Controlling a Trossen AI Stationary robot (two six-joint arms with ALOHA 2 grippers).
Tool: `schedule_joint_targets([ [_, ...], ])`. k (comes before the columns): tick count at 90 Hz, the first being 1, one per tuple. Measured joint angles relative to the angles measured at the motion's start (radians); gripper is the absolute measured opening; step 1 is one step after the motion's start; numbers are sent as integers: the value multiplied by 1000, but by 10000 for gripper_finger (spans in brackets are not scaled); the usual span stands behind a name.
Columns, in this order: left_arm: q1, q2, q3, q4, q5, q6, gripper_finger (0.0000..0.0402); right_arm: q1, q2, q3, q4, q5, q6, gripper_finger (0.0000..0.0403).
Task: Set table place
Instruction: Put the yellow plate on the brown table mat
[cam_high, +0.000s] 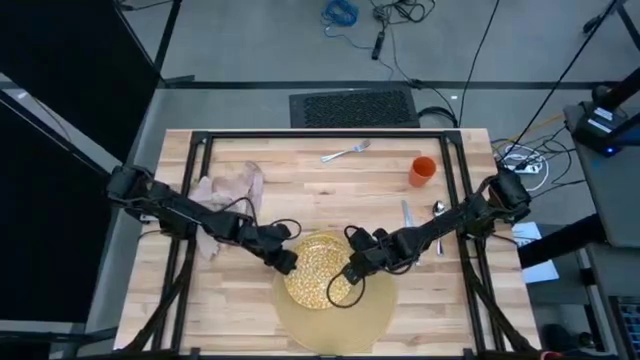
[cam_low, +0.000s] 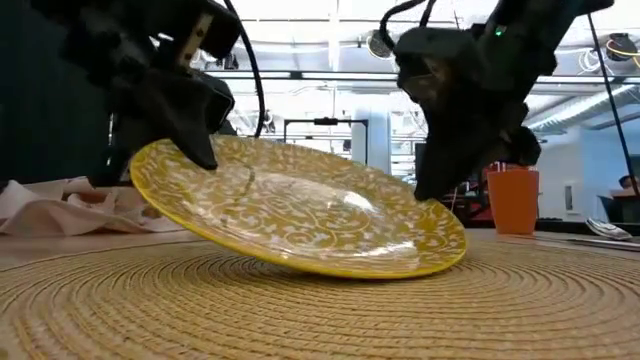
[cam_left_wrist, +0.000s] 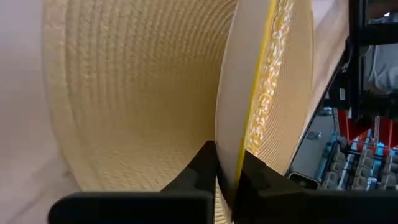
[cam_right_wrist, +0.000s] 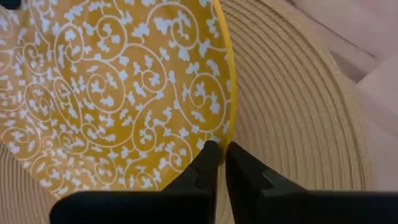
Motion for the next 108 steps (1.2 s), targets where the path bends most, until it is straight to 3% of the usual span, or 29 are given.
schedule_joint_targets([
  [31,-70,84,52,36,4,-56,0,71,0,8,-2,-21,64,0],
  [58,-106,276,228,46,98,-40,0,148,-5,9,-66,-28,137,0],
  [108,-133,319,251,57,146,-17,0,232,-5,12,23,-41,228,1],
])
